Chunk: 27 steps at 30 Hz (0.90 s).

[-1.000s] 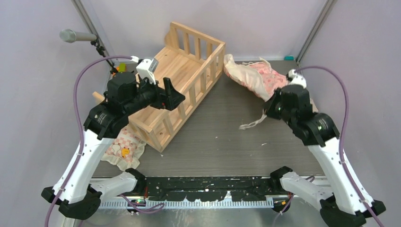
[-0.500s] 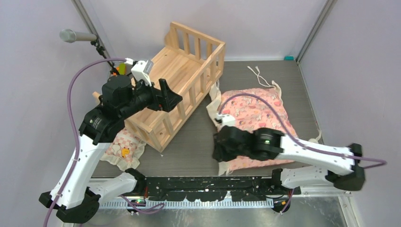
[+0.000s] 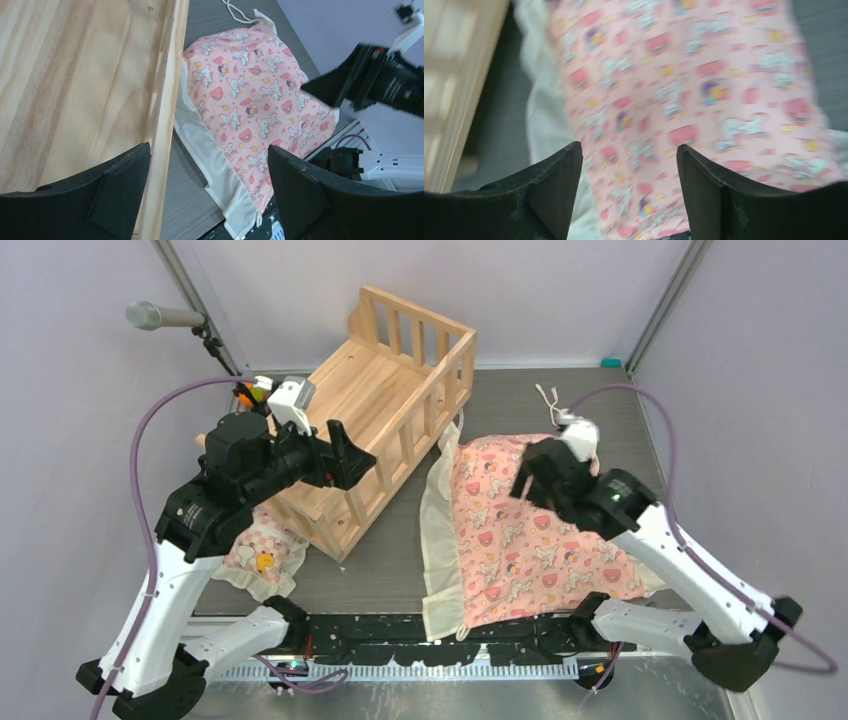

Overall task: Set up the pet bed
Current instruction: Move the mattress to the center of the board, then pick up the mattress at the center of the board.

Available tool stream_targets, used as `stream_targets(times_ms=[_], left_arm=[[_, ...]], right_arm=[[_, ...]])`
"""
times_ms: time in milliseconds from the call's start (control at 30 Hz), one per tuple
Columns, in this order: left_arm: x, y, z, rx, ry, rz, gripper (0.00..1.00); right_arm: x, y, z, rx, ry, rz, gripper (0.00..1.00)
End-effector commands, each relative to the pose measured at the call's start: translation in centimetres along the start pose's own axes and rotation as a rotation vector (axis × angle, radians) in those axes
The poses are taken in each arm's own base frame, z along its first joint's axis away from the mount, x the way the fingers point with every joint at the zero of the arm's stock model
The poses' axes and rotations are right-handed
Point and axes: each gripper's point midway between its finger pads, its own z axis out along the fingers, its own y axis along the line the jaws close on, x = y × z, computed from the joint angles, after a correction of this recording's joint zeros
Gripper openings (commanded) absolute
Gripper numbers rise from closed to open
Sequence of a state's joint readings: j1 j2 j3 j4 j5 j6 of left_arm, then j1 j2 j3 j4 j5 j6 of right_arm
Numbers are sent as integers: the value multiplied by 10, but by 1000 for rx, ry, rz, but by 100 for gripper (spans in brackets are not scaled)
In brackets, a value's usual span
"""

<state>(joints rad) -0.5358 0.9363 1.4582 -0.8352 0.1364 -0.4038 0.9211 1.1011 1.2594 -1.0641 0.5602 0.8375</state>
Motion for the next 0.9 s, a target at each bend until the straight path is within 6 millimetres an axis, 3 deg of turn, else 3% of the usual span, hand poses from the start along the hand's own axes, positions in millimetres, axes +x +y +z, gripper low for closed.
stream_targets(times_ms=[0,100,267,467,667,867], left_arm=[[9,-5,7,40,26,-7,88],[12,-8,10,59,43,-18,88],[13,-9,3,63,45,-8,88],[17,-8,3,63,60,2,88],[20,-11,6,82,70,-6,88],[23,-11,8,87,79,-7,88]], right_arm=[[-21,-97,22,257,-16,137,76],[-15,-138,55,342,95,267,78],[5,-186,95,411,209,416,81],[29,-197,120,369,285,478,82],[34,-202,139,359,290,519,83],[61,-208,160,385,343,538,81]])
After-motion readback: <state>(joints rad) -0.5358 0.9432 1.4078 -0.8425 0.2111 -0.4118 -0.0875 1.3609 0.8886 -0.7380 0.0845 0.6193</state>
